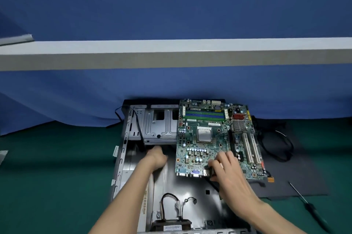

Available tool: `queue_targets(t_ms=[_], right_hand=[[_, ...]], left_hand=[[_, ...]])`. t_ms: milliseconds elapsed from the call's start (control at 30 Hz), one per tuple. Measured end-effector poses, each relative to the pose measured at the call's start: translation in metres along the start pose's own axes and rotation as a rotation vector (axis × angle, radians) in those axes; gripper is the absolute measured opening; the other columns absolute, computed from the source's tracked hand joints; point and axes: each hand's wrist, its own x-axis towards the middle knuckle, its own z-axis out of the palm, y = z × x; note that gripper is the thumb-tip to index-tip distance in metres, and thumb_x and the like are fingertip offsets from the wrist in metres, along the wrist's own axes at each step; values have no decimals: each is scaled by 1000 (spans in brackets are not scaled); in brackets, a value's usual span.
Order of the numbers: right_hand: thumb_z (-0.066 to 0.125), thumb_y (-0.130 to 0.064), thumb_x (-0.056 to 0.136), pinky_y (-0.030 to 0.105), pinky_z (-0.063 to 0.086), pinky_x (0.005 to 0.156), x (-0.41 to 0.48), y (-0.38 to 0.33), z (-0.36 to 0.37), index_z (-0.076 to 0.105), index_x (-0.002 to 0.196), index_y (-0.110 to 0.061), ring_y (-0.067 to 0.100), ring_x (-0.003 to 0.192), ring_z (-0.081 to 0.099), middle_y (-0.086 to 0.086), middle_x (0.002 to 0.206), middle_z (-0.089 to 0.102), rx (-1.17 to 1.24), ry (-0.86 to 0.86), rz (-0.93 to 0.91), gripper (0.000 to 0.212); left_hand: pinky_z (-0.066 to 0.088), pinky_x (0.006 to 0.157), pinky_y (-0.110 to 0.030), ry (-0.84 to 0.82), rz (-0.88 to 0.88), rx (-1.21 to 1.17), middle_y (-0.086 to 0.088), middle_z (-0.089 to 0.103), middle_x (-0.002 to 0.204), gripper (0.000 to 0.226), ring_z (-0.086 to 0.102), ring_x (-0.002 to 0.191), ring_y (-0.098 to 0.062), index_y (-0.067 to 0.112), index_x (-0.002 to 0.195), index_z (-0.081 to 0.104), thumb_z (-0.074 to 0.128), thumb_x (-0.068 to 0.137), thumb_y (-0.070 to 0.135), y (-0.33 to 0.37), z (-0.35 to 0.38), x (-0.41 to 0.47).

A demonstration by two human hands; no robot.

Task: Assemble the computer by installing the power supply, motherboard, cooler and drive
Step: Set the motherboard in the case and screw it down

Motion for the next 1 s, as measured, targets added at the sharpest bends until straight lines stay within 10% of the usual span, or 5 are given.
queue_targets(t_ms=[200, 333, 633, 800, 1000], right_hand=[[73, 18, 42, 28, 35, 60, 3, 6, 7, 56, 90, -11, 20, 79, 36, 3, 90, 47, 7, 22, 2, 59], [77, 15, 40, 27, 28, 62, 1, 6, 9, 49, 90, -14, 18, 80, 33, 1, 91, 44, 15, 10, 18, 64], [81, 6, 60, 34, 44, 63, 0, 4, 12, 55, 93, -12, 19, 84, 38, 1, 95, 48, 93, 18, 55, 46], [84, 2, 56, 31, 44, 67, -1, 2, 12, 59, 100, -10, 21, 86, 44, 4, 99, 50, 63, -16, 117, 52], [82, 0, 63, 31, 44, 64, -1, 2, 10, 56, 95, -10, 21, 86, 43, 4, 100, 49, 69, 8, 123, 43]], left_hand=[[42, 48, -20, -9, -81, -325, -8, 52, 74, 7, 51, 62, -14, 1, 98, 51, 53, 94, 5, -3, -2, 4], [54, 84, -36, -65, -82, -397, -19, 63, 104, 33, 63, 99, -30, -5, 114, 52, 67, 86, 6, -7, -5, 2], [53, 73, -34, 46, 110, -111, -9, 66, 89, 24, 65, 82, -22, 5, 92, 58, 72, 80, 21, -11, -9, -19], [49, 84, -35, 177, 209, 138, -11, 65, 116, 35, 63, 102, -27, 17, 121, 58, 64, 87, 22, -24, -17, -41], [37, 58, -32, 685, 233, 150, -1, 54, 74, 23, 50, 70, -25, 17, 68, 48, 58, 88, 23, -52, -29, -68]])
